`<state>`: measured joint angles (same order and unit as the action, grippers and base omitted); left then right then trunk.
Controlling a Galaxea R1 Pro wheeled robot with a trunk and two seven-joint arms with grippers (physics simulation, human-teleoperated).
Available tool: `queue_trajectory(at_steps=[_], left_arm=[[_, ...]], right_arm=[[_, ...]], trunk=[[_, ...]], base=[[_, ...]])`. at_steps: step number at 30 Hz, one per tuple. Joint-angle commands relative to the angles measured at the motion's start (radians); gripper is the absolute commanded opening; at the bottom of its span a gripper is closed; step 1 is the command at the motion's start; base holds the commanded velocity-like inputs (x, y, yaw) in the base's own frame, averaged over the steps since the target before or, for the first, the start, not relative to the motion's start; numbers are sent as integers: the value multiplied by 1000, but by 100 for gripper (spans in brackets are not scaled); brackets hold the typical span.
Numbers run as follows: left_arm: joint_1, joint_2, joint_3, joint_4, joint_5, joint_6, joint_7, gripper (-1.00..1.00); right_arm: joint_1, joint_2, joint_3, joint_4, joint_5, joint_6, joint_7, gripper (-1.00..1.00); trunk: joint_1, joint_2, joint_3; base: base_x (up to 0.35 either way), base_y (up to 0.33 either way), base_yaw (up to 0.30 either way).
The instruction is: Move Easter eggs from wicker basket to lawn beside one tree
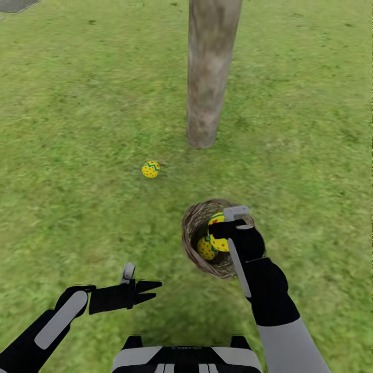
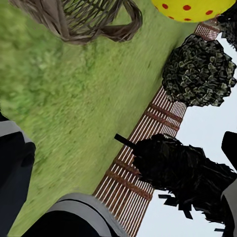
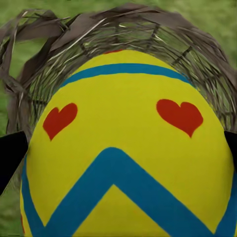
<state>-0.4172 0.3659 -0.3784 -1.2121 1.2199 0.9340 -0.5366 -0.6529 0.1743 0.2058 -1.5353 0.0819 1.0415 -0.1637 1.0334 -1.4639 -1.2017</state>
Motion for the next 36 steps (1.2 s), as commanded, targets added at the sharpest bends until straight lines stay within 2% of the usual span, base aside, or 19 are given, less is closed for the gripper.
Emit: queue_trajectory(at_steps=[1,6,9,11,12,13,14,16,17,18,22,25,28,31,33,34,36], left_arm=[[-1,1,-1,0,0,2,-3,100],[-1,0,-1,0,0,2,-3,100],[-1,1,-1,0,0,2,-4,100],[-1,1,-1,0,0,2,-5,100],[0,0,-1,0,1,2,-5,100],[0,0,-2,0,2,2,-6,100],[-1,1,-1,0,14,2,-5,100],[-1,2,-1,1,31,2,-5,100],[-1,2,-1,1,34,2,-5,100],[-1,2,-1,1,35,2,-5,100],[-1,2,-1,1,36,1,-5,100],[-1,4,0,2,38,0,-5,100],[-1,14,10,6,34,-2,-4,100],[-1,25,56,51,25,-5,-3,100],[-1,28,97,78,10,-7,0,100],[-1,28,107,83,-9,-7,-2,100],[-1,24,103,87,-18,-8,3,100]], right_arm=[[-1,0,1,-4,5,6,3,-100],[-1,0,1,-9,1,6,27,-100],[-1,0,1,-9,1,6,29,-100],[-1,0,1,-9,-14,6,30,-100],[-2,0,1,-9,-40,6,30,-100],[-11,0,1,-9,-94,6,31,-100],[-22,0,0,-9,-166,6,32,-100],[-39,0,0,-9,-220,6,45,-100],[-48,0,-2,-9,-230,6,81,-100],[-54,0,-3,-9,-234,6,117,-100],[-61,0,-7,-9,-238,6,172,-100],[-62,0,-3,-8,-237,6,292,-100],[-61,0,0,-8,-237,6,323,-100],[-57,0,-5,-8,-237,6,372,-100],[-51,0,-7,-8,-237,6,475,-100],[-37,0,-9,-6,-236,6,520,-100],[-6,0,-13,-7,-238,6,550,-100]], trunk=[[-5,7,4],[-24,42,28],[-24,42,33],[-24,42,36],[-24,42,37],[-24,42,39],[-24,42,41],[-24,42,44],[-24,42,46],[-24,42,47],[-24,42,54],[-24,42,58],[-24,42,63],[-24,42,68],[-24,42,71],[-24,42,73],[-24,42,76]], base=[[-309,0,0],[-85,0,0],[-2,0,0],[0,0,0],[0,0,0],[0,0,0],[0,0,0],[0,0,0],[0,0,0],[0,0,0],[0,0,0],[0,0,0],[0,0,0],[0,0,0],[0,0,0],[0,0,0],[0,0,0]])
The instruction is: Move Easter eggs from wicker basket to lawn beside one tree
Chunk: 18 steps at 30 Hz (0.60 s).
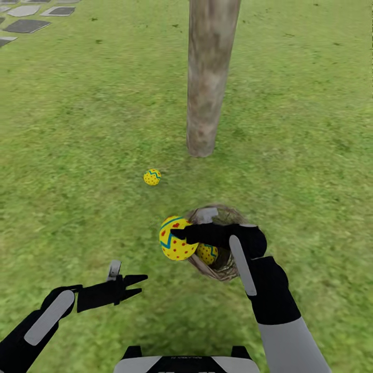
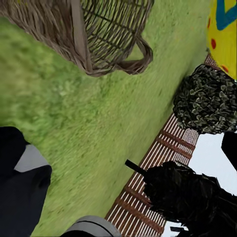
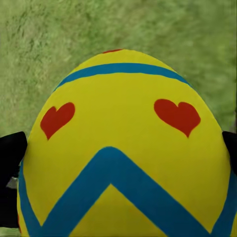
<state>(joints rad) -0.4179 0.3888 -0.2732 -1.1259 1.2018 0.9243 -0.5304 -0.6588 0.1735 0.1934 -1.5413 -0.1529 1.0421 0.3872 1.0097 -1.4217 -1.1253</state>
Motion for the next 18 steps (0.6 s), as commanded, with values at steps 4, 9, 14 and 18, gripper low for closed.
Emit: queue_trajectory(at_steps=[4,9,14,18], left_arm=[[0,-8,-11,1,0,1,2,100],[0,-29,-89,-1,-6,-1,4,100],[-1,-52,-89,0,-99,-2,2,100],[-1,-54,-77,7,-98,-12,0,100]], right_arm=[[2,-4,-64,0,-2,5,195,-100],[3,-74,-75,3,-2,5,251,-100],[10,-80,-114,10,4,5,295,-100],[10,-79,-115,11,1,5,296,-100]], trunk=[[0,0,6],[0,0,14],[0,0,22],[0,0,29]], base=[[0,0,0],[0,0,0],[0,0,0],[0,0,0]])
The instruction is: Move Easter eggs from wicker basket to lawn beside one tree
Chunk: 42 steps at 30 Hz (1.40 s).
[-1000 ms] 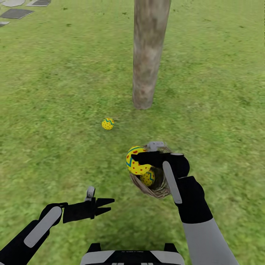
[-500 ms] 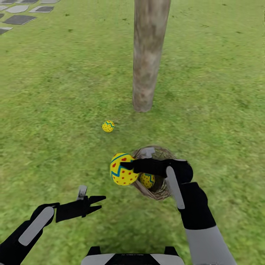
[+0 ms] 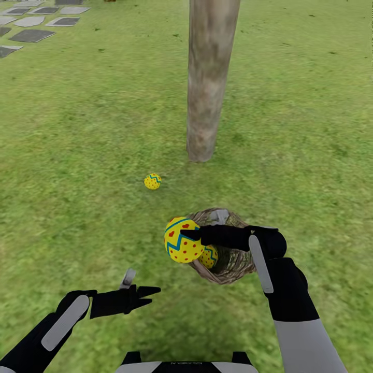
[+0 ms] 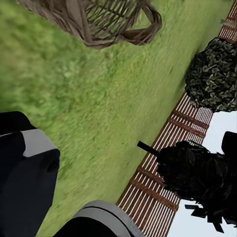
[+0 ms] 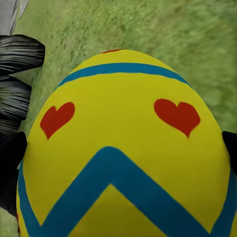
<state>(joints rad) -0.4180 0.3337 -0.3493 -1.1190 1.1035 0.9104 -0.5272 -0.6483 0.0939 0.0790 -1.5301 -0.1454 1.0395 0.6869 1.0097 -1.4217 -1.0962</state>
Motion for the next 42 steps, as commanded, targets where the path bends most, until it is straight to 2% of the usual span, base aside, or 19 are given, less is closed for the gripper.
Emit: queue_trajectory(at_steps=[1,17,21,28,32,39,42], left_arm=[[-1,1,0,1,1,1,-3,100],[-1,1,2,1,3,1,-9,100],[0,1,15,1,5,1,-10,100],[-1,1,18,1,6,-1,-10,100],[0,1,16,1,7,-1,-10,100],[-1,1,17,1,6,-2,-10,100],[-1,1,17,2,4,-50,-10,100]], right_arm=[[-1,1,-1,0,-7,8,-3,-100],[3,3,-1,2,-5,8,-11,-100],[6,3,-1,2,-5,8,-14,-100],[16,3,1,4,-4,8,-18,-100],[33,3,1,4,-3,-43,-15,-100],[35,2,1,4,2,-49,-16,-100],[35,2,1,4,3,-49,-18,-100]], trunk=[[0,0,1],[0,0,27],[0,0,30],[0,0,40],[0,0,47],[0,0,58],[0,0,63]], base=[[0,0,0],[0,0,-16],[0,0,0],[0,0,0],[0,0,0],[0,0,0],[0,0,0]])
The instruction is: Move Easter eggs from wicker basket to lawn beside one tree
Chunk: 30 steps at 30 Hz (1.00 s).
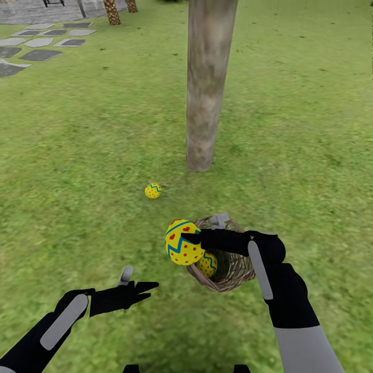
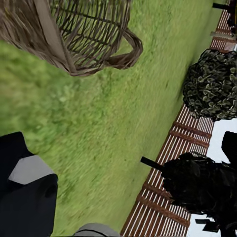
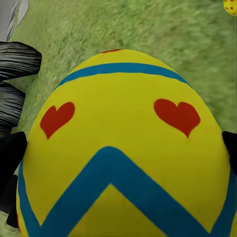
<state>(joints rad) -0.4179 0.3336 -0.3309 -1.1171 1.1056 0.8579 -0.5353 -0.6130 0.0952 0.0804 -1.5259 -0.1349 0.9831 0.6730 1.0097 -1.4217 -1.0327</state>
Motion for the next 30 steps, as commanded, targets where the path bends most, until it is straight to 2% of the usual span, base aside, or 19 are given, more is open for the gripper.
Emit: queue_trajectory(at_steps=[1,8,30], left_arm=[[-1,1,-1,0,1,-7,-2,100],[0,1,-12,2,-8,-81,0,100],[0,-3,-16,1,-9,-85,4,100]], right_arm=[[-1,1,-1,0,-8,8,-4,-100],[-1,0,-1,0,-6,8,-4,-100],[-1,0,-1,0,-5,6,-6,-100]], trunk=[[0,0,1],[0,0,12],[0,0,48]], base=[[0,0,0],[0,0,0],[0,0,28]])
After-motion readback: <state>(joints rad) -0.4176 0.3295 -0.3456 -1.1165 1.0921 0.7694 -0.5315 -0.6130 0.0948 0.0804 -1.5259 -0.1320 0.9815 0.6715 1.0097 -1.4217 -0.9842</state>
